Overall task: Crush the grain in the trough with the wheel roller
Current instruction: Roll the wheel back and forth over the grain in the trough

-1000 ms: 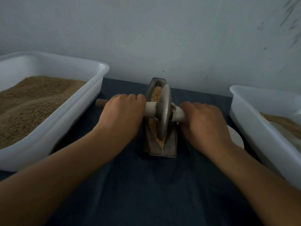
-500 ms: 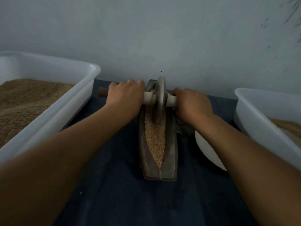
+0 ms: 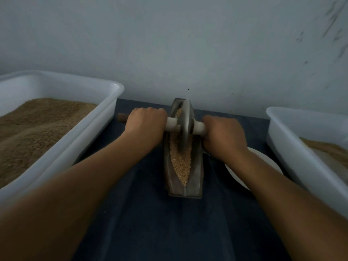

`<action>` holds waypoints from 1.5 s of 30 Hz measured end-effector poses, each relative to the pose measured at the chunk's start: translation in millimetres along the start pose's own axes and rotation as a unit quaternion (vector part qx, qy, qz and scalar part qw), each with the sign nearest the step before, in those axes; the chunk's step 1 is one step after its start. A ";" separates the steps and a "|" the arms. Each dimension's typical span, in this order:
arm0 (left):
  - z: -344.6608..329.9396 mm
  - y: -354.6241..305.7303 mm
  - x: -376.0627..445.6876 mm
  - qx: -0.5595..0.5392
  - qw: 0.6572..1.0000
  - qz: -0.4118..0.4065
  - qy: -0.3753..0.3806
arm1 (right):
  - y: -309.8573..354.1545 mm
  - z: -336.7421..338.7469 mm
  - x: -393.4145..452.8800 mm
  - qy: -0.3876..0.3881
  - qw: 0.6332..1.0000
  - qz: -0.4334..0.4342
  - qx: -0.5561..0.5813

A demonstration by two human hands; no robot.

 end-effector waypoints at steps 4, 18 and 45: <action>14.2 -4.9 -30.5 0.009 1.000 -0.025 -0.005 | 10.4 18.2 -32.9 -0.002 1.000 -0.003 0.025; 4.9 -1.0 -63.8 -0.005 0.992 -0.058 -0.108 | 12.1 20.0 -50.7 -0.038 0.999 0.002 0.026; -11.1 4.5 -24.9 -0.028 0.995 -0.025 -0.090 | 7.5 8.9 -10.4 0.004 1.000 -0.017 -0.016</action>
Point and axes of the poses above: each hand's wrist, its own x-axis towards the middle knuckle, its own z-axis out of the back of the hand, y = z × x, the point moved 1 cm from there along x, towards the middle knuckle, and after that the axes turned 5 degrees about x, right-handed, at the moved point
